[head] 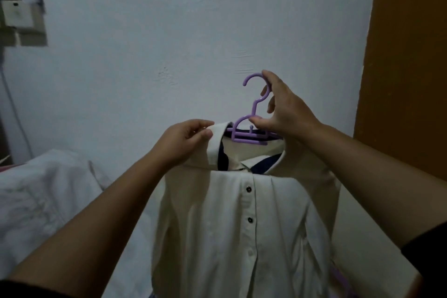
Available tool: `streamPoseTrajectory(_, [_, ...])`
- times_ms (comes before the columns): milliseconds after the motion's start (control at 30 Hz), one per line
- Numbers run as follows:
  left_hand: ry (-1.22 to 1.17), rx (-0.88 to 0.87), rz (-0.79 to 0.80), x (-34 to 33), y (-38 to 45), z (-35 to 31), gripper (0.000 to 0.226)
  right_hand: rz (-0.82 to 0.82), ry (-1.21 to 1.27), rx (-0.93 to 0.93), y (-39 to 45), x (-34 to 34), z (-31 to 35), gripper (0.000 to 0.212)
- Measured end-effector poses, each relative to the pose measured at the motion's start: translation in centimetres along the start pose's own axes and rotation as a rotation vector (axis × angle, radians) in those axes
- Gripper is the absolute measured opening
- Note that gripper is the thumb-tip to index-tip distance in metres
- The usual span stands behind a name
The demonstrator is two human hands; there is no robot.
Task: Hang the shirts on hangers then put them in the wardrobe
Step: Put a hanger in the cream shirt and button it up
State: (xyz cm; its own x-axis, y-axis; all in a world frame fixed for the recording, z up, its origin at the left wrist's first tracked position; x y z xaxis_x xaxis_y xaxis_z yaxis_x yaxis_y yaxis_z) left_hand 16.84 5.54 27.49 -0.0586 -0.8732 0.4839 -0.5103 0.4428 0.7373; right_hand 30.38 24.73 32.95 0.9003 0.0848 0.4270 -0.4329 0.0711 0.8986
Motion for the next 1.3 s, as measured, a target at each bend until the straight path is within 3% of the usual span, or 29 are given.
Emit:
streamPoseTrajectory(200, [-0.220,0.006,-0.343,3.5,1.5,-3.3,0.015,-0.126,0.017,0.047,2.5,3.6,2.0,0.098])
streamPoseTrajectory(433, [-0.104,0.034,-0.071,2.8,1.5,-4.0,0.025,-0.093,-0.016,0.033,2.4,4.1,2.4,0.097])
streamPoseTrajectory(633, [-0.134,0.051,-0.104,2.6,1.1,-4.0,0.024,-0.076,0.017,0.009,1.8,3.7,2.2,0.097])
streamPoseTrajectory(733, [-0.092,0.080,-0.033,2.4,1.4,-4.1,0.035,-0.079,0.019,0.018,1.7,3.8,2.3,0.096])
streamPoseTrajectory(800, [-0.016,0.068,0.006,2.2,1.6,-4.5,0.030,-0.076,0.016,0.028,1.6,3.8,2.5,0.095])
streamPoseTrajectory(933, [-0.303,0.093,-0.124,2.8,1.2,-5.2,0.008,-0.073,0.022,0.023,1.3,4.0,2.2,0.096])
streamPoseTrajectory(1033, [-0.382,0.078,-0.035,2.9,1.0,-5.1,0.027,-0.086,0.014,0.005,1.1,4.2,1.8,0.095])
streamPoseTrajectory(1133, [-0.096,0.088,0.098,2.3,1.3,-4.6,0.043,-0.091,0.002,0.013,0.9,4.2,1.8,0.094])
streamPoseTrajectory(1200, [0.100,0.066,0.121,1.9,1.3,-4.5,0.032,-0.091,-0.010,0.021,0.9,4.1,2.0,0.095])
streamPoseTrajectory(1300, [0.100,0.049,0.018,2.0,1.4,-4.6,0.017,-0.086,0.008,-0.006,0.5,4.2,2.1,0.100])
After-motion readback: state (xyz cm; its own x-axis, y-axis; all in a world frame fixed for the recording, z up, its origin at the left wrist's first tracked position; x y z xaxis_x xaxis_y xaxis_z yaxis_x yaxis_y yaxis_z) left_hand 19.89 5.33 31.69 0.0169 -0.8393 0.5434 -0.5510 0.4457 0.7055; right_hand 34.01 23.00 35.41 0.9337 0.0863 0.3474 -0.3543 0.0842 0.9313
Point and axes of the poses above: each hand's wrist, its own y-axis towards the middle knuckle, its own x-axis out of the back of the hand, z = x × y, the point moved 3 cm from there along y, towards the middle knuckle, and after that the axes turned 9 degrees about -z, right-handed, at the moved point
